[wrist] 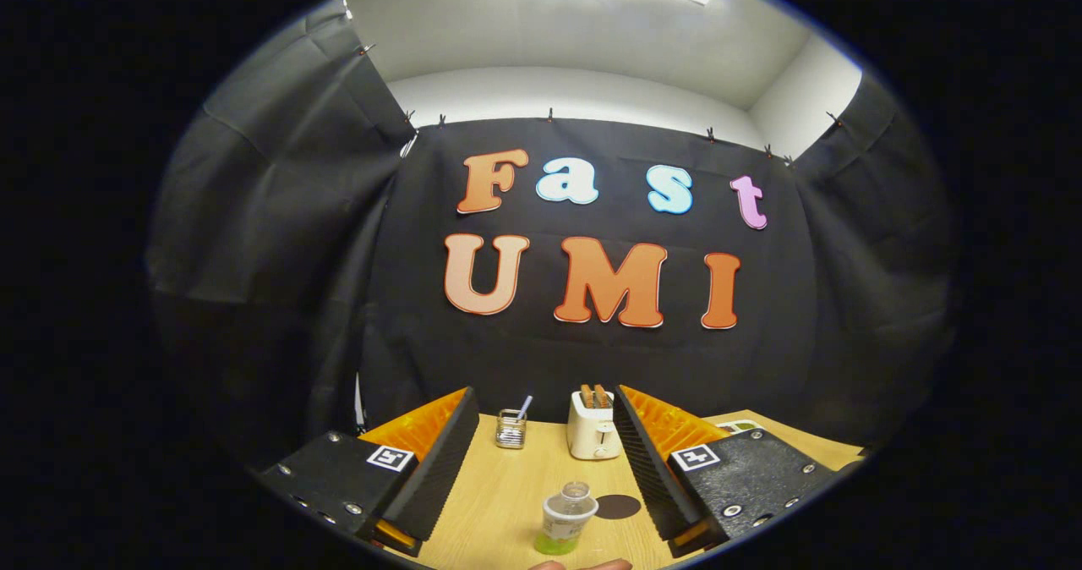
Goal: Take the bottle from table, then pour the juice into the cup, finally place the bottle on the coaster
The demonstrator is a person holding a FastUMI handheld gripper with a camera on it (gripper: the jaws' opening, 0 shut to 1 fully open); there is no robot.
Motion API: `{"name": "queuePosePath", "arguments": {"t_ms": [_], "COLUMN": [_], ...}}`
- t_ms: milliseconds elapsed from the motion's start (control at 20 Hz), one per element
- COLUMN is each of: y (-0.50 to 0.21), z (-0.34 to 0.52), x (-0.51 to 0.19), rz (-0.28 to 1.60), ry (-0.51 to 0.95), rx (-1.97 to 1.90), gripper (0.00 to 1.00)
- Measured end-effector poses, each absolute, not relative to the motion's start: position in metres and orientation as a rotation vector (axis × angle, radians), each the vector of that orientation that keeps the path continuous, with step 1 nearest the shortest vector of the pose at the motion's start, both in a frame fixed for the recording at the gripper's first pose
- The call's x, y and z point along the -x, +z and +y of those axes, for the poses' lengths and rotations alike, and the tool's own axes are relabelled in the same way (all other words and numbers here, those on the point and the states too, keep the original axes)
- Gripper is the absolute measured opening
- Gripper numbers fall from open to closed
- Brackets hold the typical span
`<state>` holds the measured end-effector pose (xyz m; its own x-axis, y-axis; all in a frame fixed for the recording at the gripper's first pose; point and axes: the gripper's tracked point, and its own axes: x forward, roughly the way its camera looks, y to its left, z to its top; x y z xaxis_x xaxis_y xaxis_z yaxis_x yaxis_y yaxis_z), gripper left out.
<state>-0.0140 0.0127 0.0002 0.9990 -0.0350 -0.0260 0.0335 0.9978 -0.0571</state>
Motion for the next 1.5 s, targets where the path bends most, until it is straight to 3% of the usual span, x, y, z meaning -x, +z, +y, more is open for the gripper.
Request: {"name": "queuePosePath", "arguments": {"t_ms": [700,1500], "y": [-0.013,-0.138], "z": [-0.028,-0.009], "x": [0.012,0.004], "rz": [0.079,0.223], "ry": [-0.214,-0.157], "rx": [0.146,0.041], "gripper": [0.95,0.94]}}
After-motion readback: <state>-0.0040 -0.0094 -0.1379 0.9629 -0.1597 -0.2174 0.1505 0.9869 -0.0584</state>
